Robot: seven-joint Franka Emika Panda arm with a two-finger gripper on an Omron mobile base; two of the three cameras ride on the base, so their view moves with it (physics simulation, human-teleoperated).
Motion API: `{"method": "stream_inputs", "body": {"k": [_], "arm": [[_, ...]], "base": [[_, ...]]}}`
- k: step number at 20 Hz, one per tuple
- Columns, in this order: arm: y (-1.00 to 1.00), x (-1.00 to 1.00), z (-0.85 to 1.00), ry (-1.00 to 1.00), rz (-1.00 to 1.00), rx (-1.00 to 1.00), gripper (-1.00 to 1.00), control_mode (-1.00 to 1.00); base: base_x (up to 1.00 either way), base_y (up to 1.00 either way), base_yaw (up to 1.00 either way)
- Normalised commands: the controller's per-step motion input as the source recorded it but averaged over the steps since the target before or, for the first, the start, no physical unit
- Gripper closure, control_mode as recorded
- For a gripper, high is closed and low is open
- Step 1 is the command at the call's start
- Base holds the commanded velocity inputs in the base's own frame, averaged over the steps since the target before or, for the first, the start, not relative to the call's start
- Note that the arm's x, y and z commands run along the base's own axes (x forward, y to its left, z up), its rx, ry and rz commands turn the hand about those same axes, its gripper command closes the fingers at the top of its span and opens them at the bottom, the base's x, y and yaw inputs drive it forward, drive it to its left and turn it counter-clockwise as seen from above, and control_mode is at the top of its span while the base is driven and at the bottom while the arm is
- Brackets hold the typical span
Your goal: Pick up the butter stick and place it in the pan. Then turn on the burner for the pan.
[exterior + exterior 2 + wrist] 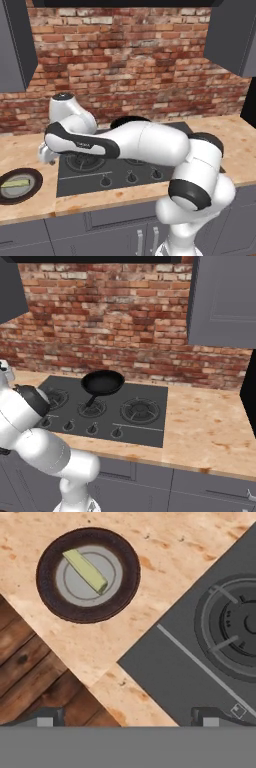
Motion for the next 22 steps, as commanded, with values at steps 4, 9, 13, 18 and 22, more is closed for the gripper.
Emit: {"method": "stream_inputs", "body": {"k": [4,9,13,18,22], "arm": [[0.39,0.00,-0.05,0.00,0.04,0.00,-1.00,-1.00],[0.30,0.00,-0.08,0.00,0.04,0.00,-1.00,-1.00],[0.31,0.00,-0.16,0.00,0.05,0.00,-1.00,-1.00],[0.31,0.02,-0.23,0.00,0.03,0.00,-1.00,-1.00],[0.31,0.00,-0.17,0.00,0.03,0.00,-1.00,-1.00]], "base": [[0.00,0.00,0.00],[0.00,0.00,0.00],[0.00,0.00,0.00],[0.00,0.00,0.00],[0.00,0.00,0.00]]}}
